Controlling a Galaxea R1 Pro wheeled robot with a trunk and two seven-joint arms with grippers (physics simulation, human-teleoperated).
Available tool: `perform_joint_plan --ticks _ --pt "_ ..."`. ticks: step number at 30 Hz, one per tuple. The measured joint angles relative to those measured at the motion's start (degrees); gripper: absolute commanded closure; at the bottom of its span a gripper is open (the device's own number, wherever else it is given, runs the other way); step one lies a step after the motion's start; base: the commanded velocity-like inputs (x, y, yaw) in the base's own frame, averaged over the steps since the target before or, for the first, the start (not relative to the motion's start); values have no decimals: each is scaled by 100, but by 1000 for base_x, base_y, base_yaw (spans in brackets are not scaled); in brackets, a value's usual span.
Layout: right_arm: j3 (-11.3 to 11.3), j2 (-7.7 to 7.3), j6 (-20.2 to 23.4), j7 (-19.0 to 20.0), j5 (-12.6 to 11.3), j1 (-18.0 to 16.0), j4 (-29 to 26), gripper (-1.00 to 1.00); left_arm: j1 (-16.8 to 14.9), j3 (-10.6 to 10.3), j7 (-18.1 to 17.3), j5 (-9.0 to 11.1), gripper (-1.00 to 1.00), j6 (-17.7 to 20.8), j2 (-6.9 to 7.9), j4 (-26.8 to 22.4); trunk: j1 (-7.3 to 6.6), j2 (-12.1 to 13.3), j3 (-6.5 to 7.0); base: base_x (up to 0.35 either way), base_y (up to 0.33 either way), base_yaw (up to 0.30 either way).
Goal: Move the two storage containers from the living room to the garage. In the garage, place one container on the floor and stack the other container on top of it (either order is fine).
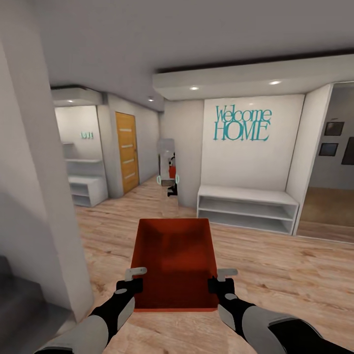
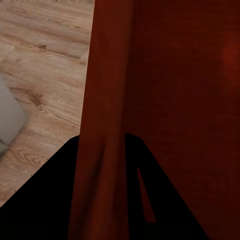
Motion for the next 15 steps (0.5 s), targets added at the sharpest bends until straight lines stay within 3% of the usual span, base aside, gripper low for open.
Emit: perform_joint_plan --ticks 15 --pt "-4 3 -5 -8 5 0 4 100 0 -7 -2 5 100 0 3 0 0 0 0 320 0 0"
